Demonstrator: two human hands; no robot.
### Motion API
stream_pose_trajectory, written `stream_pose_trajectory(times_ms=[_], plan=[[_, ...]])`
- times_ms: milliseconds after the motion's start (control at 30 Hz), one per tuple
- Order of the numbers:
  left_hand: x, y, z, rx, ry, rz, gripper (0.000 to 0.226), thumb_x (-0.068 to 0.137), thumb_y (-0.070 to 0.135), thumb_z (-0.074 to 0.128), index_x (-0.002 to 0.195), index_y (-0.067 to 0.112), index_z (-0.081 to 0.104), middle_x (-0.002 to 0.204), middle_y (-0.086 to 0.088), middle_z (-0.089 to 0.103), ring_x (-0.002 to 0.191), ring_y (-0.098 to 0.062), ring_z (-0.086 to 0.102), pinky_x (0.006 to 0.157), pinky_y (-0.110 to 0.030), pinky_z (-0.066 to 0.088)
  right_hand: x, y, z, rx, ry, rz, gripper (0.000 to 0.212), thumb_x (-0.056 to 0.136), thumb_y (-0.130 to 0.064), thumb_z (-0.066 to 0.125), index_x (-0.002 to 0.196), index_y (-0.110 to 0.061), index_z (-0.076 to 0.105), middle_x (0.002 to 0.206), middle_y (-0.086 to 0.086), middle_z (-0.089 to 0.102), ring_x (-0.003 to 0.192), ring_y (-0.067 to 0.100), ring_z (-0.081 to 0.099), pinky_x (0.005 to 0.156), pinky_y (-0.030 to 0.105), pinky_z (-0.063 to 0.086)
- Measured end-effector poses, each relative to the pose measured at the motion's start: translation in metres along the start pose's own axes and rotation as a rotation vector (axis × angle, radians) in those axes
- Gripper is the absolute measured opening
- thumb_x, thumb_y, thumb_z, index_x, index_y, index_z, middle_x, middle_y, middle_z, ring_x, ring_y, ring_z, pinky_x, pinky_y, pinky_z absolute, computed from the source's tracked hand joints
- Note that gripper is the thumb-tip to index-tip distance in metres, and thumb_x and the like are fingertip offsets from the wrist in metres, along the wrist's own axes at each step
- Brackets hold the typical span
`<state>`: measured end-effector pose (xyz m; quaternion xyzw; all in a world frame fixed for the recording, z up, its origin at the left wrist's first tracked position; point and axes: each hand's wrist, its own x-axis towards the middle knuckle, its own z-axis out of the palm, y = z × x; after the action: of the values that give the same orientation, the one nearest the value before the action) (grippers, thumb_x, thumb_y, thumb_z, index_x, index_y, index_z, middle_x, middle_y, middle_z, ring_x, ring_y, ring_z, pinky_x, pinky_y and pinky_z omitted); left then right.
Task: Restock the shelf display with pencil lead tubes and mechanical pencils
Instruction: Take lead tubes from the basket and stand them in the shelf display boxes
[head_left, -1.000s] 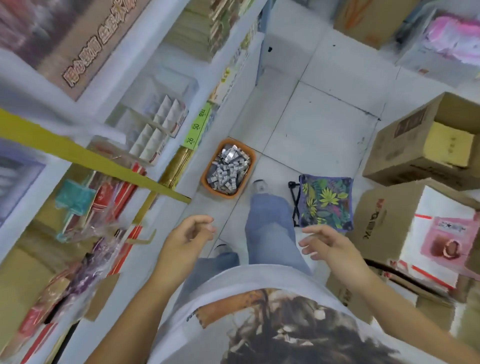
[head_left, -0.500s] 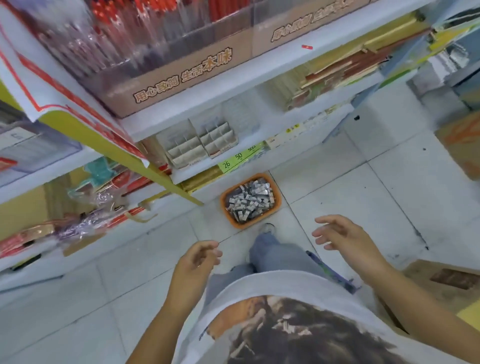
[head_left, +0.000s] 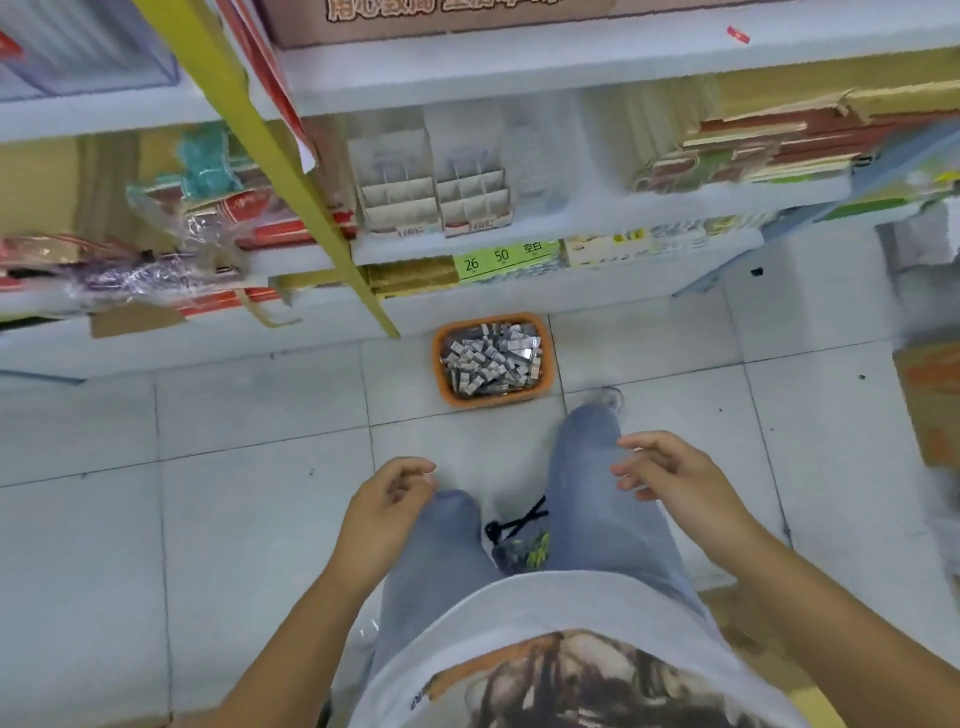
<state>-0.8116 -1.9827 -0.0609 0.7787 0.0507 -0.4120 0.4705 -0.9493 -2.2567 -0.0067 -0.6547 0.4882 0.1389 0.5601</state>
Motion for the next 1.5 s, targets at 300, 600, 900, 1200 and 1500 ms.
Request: stream_pose_trajectory(times_ms=[300, 600, 900, 1200, 1500], plan=[[0.106, -0.047, 0.098, -0.083, 0.113, -0.175, 0.014, 0.097, 0.014, 0.062, 0.100, 0.026, 0.068, 0.099, 0.000, 0.073, 0.094, -0.015, 0.069, 0.080, -0.018, 0.051, 0.193, 0.007, 0.002, -0.203, -0.233, -0.028, 0.018, 0.089, -0.014, 0.059, 0.098, -0.028, 0.066, 0.085, 0.002, 0.073, 0.072, 0.013, 0.067, 0.078, 0.039, 0.054], [0.330, -0.149, 0.167, 0.017, 0.117, -0.209, 0.016, 0.095, 0.024, 0.056, 0.095, 0.036, 0.065, 0.095, 0.005, 0.073, 0.086, -0.014, 0.068, 0.060, -0.014, 0.047, 0.448, 0.109, 0.093, -0.359, -0.184, -0.009, 0.016, 0.086, -0.018, 0.056, 0.091, -0.031, 0.063, 0.093, 0.004, 0.068, 0.080, 0.023, 0.068, 0.076, 0.036, 0.054], [0.553, -0.282, 0.209, 0.127, 0.137, -0.061, 0.025, 0.099, 0.021, 0.056, 0.121, 0.027, 0.064, 0.113, 0.008, 0.067, 0.096, -0.008, 0.062, 0.073, -0.011, 0.047, 0.646, 0.233, 0.200, -0.587, -0.156, -0.298, 0.027, 0.092, -0.015, 0.058, 0.113, -0.032, 0.059, 0.114, -0.008, 0.062, 0.092, 0.006, 0.060, 0.076, 0.018, 0.047], [0.614, -0.339, 0.243, 0.346, 0.385, 0.242, 0.079, 0.071, 0.017, 0.086, 0.140, 0.021, 0.048, 0.136, 0.003, 0.038, 0.125, -0.012, 0.040, 0.107, -0.019, 0.028, 0.696, 0.274, 0.237, -0.811, -0.074, -0.565, 0.078, 0.080, -0.036, 0.075, 0.146, -0.031, 0.033, 0.141, -0.002, 0.037, 0.136, 0.020, 0.029, 0.113, 0.037, 0.028], [0.608, -0.338, 0.239, 0.414, 0.458, 0.125, 0.085, 0.071, 0.032, 0.089, 0.141, 0.021, 0.043, 0.137, -0.001, 0.052, 0.129, -0.023, 0.048, 0.111, -0.036, 0.039, 0.686, 0.269, 0.232, -0.662, -0.161, -0.531, 0.024, 0.082, -0.026, 0.075, 0.095, -0.033, 0.056, 0.111, -0.009, 0.045, 0.101, 0.012, 0.052, 0.080, 0.025, 0.041]])
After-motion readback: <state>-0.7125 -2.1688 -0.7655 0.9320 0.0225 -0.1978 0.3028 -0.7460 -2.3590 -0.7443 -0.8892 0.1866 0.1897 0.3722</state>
